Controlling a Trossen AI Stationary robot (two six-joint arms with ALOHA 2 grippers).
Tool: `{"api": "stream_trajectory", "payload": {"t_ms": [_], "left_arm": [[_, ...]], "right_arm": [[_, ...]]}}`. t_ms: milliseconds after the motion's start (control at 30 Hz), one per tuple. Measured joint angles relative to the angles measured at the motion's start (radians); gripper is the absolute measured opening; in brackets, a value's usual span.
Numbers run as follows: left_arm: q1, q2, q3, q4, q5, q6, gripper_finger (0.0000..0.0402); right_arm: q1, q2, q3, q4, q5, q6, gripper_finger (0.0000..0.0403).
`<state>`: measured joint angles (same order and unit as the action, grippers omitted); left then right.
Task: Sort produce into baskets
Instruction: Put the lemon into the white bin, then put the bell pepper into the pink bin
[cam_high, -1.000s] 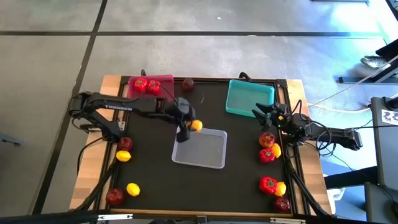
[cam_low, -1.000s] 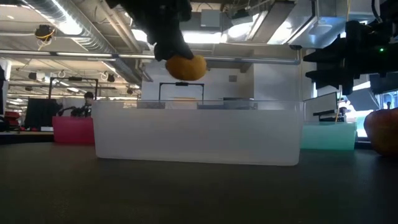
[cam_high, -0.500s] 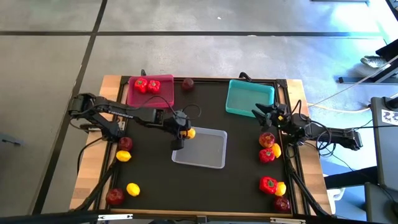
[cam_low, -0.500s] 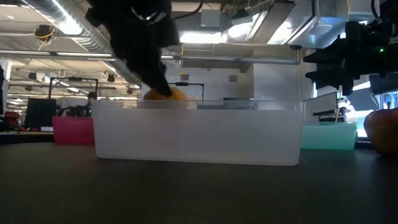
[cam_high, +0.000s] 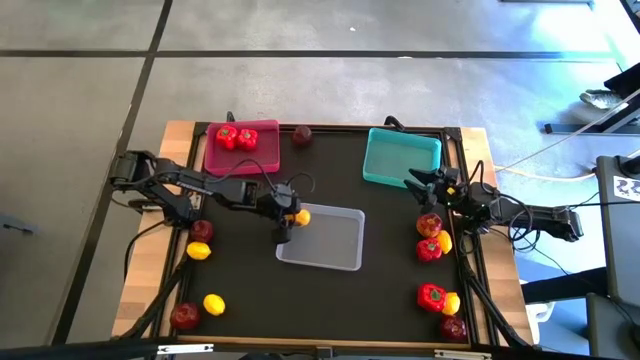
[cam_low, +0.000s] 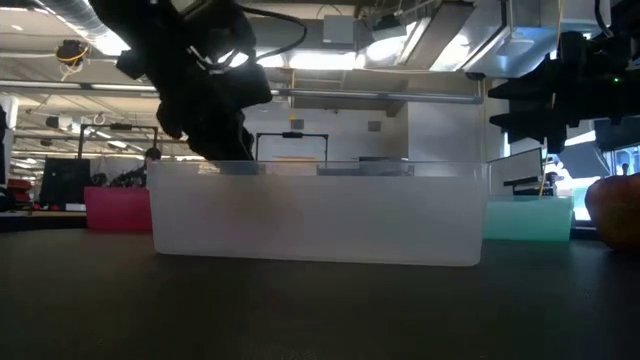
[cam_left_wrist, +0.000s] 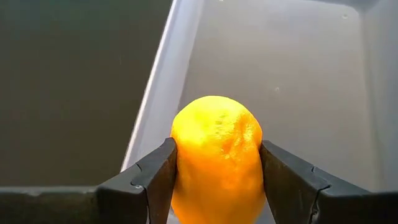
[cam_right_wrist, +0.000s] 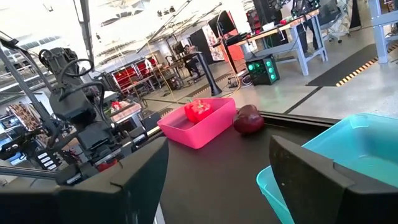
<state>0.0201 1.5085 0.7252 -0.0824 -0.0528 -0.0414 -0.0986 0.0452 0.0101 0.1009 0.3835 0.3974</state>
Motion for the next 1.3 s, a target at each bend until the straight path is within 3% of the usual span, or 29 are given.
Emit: {"api": "stream_trajectory", "payload": {"t_ms": [367, 667, 1067, 1300], "left_arm": [[0.001, 0.0, -0.003, -0.002, -0.002, 0.016, 0.0243], [0.001, -0.002, 0.005, -0.015, -0.004, 0.016, 0.0248], [0.001, -0.04, 0.134, -0.186, -0.005, -0.002, 0.0249], [0.0, -0.104, 0.14, -0.17, -0.019, -0.009, 0.0249]], "right_arm": [[0.0, 0.0, 0.0, -0.027, 0.0, 0.002, 0.0278], [0.0, 0.0, 0.0, -0.032, -0.001, 0.022, 0.0278], [0.0, 0.003, 0.011, 0.017, -0.195, 0.068, 0.0278], [0.001, 0.028, 0.102, 0.003, -0.29, 0.096, 0.0278]]}}
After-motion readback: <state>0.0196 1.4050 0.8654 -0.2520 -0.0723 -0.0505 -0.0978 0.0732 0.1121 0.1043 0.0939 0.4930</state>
